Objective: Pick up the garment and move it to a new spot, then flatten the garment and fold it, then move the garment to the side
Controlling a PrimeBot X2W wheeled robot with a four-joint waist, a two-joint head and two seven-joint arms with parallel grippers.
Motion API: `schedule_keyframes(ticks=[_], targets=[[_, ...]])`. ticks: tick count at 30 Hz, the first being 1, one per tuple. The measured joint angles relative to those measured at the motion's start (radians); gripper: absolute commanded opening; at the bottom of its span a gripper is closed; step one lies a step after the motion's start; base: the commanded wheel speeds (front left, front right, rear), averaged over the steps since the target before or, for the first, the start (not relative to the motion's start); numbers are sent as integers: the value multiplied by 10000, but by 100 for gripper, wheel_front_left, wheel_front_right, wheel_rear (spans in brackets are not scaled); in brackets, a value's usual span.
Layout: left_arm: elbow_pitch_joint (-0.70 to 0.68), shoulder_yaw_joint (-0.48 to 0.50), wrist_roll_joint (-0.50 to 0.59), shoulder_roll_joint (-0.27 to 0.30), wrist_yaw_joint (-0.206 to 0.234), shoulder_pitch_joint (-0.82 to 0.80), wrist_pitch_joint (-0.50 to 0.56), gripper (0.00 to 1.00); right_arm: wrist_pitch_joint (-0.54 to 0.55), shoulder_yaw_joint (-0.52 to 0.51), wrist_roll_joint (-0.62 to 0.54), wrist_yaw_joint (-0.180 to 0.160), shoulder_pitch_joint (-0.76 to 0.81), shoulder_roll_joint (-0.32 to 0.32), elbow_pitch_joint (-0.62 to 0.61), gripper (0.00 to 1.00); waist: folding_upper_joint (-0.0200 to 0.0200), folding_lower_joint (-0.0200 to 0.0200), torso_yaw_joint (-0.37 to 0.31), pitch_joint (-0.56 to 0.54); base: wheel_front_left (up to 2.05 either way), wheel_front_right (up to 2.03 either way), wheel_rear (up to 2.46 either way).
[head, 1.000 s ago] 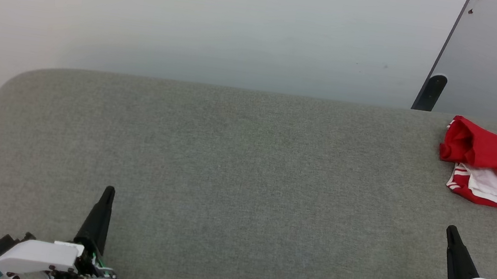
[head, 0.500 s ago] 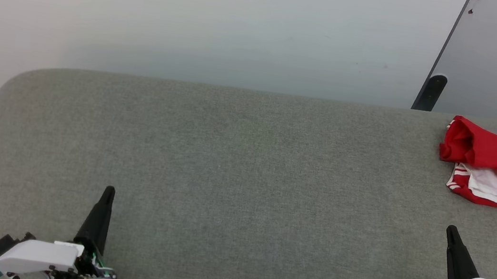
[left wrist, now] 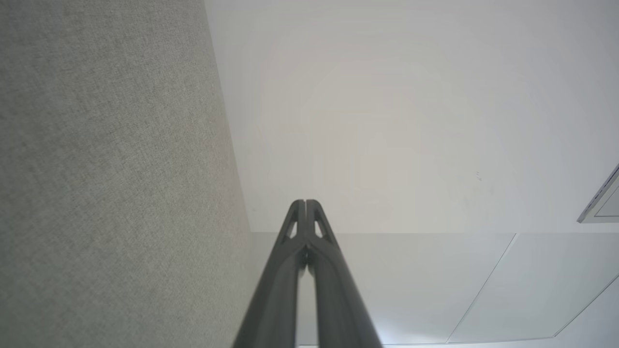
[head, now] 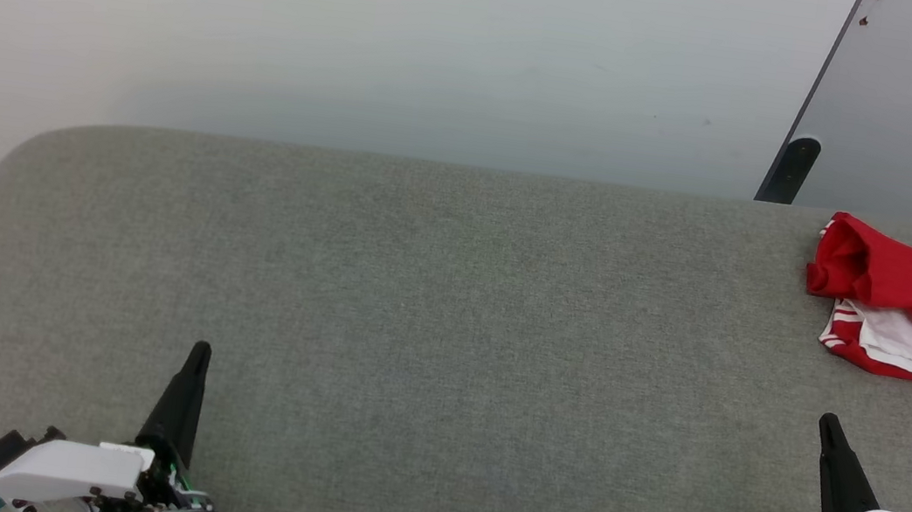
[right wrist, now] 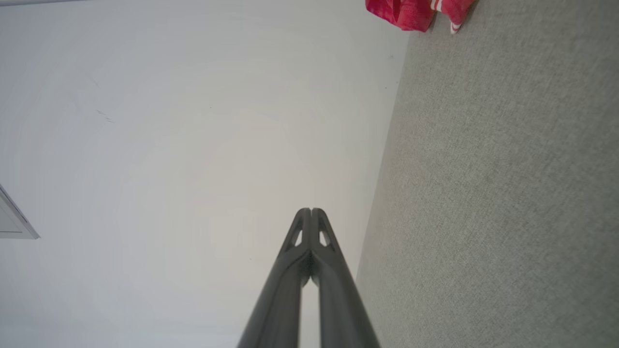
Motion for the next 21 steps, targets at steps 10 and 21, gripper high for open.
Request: schedule_keyframes(ticks=[10, 21], targets=[[0, 0, 0, 0, 0, 0, 0, 0, 0, 0, 0, 0, 0, 0, 0, 0, 0, 0, 0, 0, 0, 0, 0], [-4, -2, 0, 0, 0, 0, 0, 0, 0, 0, 0, 0, 0, 0, 0, 0, 0, 0, 0, 0, 0, 0, 0]])
